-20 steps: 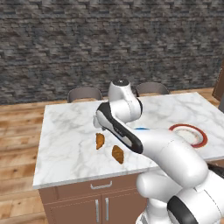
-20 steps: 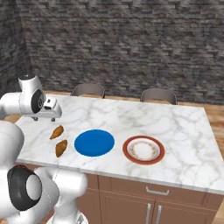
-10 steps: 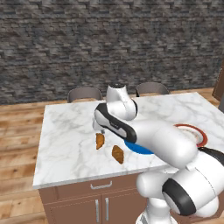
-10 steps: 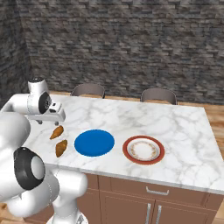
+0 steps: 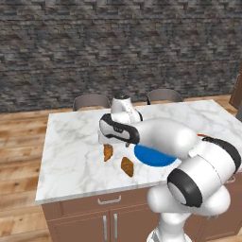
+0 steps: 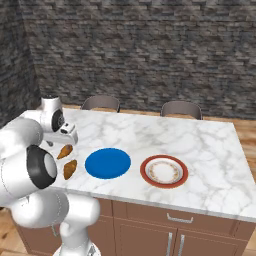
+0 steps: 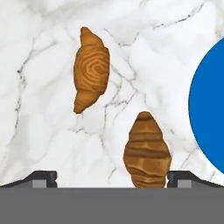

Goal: Place the pastries on the plates.

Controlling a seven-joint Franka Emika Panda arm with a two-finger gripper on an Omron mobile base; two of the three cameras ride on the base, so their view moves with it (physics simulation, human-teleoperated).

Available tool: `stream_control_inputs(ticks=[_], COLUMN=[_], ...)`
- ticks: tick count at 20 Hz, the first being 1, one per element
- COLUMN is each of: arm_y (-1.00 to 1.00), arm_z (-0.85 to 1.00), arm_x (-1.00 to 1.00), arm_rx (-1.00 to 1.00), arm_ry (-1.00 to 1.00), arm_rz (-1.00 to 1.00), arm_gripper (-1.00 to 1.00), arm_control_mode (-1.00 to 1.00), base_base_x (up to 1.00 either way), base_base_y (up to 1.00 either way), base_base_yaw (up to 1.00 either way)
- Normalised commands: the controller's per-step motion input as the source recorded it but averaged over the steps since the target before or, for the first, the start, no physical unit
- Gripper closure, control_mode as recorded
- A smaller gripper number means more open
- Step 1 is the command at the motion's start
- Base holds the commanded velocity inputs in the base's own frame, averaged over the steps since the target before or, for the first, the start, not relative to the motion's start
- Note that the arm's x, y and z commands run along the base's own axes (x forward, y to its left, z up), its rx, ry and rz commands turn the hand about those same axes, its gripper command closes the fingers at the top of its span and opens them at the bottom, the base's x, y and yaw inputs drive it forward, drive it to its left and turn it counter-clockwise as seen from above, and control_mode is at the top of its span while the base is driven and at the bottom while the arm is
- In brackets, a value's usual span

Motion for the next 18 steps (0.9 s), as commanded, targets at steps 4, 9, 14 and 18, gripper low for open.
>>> stream_control_inputs(ticks=[4, 9, 14, 18], arm_y=[0.07, 0.12, 0.17, 0.14], arm_z=[-0.4, -0.32, -0.17, -0.28], arm_x=[0.33, 0.46, 0.48, 0.38], arm_rx=[0.0, 0.0, -0.03, -0.02], arm_ry=[0.08, 0.02, 0.0, 0.0], arm_rz=[-0.1, -0.06, -0.04, -0.05], arm_gripper=[-1.0, -1.0, -1.0, -1.0], arm_control_mode=[-1.0, -1.0, -1.0, -1.0], base_base_x=[0.0, 0.0, 0.0, 0.0], base_base_y=[0.0, 0.0, 0.0, 0.0], base_base_yaw=[0.0, 0.0, 0.0, 0.0])
